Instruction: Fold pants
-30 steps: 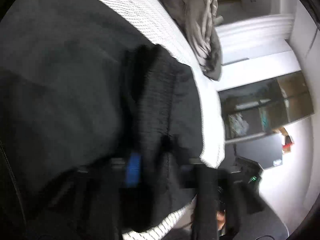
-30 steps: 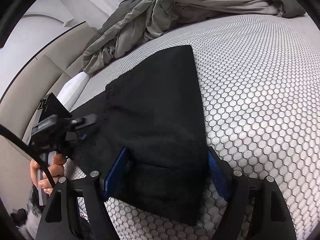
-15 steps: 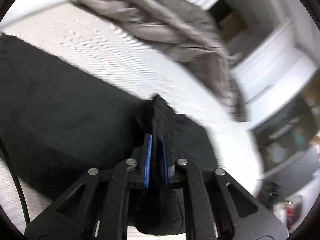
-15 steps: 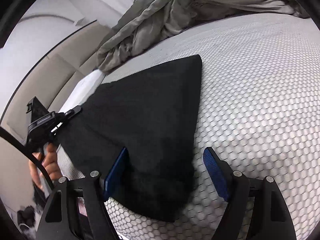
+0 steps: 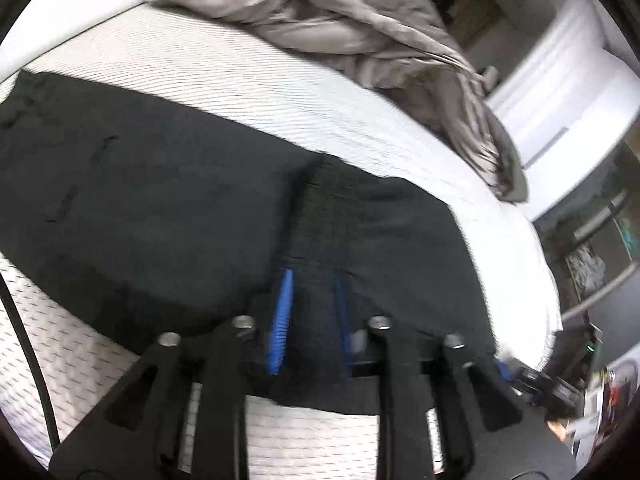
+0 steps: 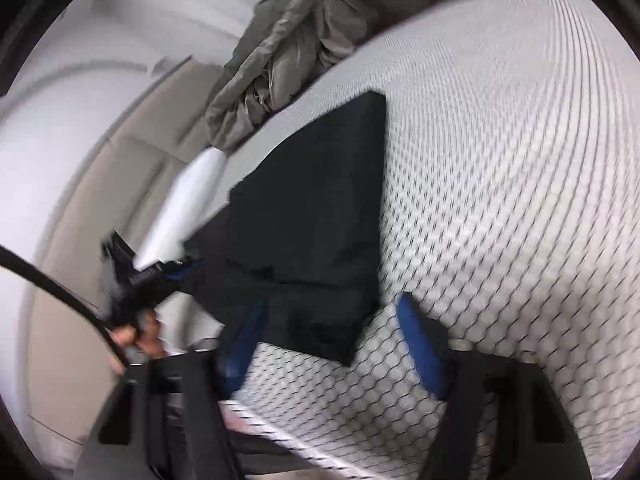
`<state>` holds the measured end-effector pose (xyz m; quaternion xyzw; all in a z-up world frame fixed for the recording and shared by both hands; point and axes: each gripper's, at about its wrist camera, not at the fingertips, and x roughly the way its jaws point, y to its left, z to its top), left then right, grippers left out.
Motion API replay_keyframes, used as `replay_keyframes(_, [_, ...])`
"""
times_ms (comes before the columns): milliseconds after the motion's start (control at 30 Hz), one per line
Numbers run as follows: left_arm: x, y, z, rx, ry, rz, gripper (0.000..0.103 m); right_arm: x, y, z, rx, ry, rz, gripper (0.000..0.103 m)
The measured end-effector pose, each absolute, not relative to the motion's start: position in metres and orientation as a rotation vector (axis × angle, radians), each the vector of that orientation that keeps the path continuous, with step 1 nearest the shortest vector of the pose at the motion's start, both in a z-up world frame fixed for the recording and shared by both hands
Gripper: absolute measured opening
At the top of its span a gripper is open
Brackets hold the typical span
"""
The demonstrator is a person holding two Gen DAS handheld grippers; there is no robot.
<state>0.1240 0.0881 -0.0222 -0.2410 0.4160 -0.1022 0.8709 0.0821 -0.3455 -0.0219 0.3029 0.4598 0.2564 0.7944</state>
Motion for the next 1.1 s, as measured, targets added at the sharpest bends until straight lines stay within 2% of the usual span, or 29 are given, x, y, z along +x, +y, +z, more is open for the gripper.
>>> replay_keyframes(33, [0.124, 0.075, -0.018, -0.494, 0.872, -0.236, 0.031, 0.084, -0.347, -0.028, 0.691, 1.0, 0.568, 0.048])
replay_keyframes(133, [0.127, 0.022, -0.016, -0.455, 0.898, -0.324, 0.036, 0.087, -0.342, -0.033, 0.697, 1.023, 0.582, 0.048])
replay_keyframes(367, [0.13, -0.076, -0.02, -0.318, 0.976, -0.457, 0.038, 0.069, -0.317, -0.018, 0.462, 1.059, 0.605, 0.048])
replay_keyframes(700, [0.182, -0.164, -0.035, -0.245, 1.093, -0.432, 0.04, 0.082, -0.34, -0.03, 0.645, 1.051, 0.605, 0.047])
replay_keyframes(800, [0.187, -0.163, -0.042, -0.275, 1.088, -0.419, 0.041, 0.09, -0.332, -0.038, 0.628, 1.064, 0.586, 0.005])
replay_keyframes(1100, [0.185, -0.159, -0.043, -0.33, 1.054, -0.406, 0.04, 0.056, -0.323, -0.049, 0.569, 1.184, 0.733, 0.002])
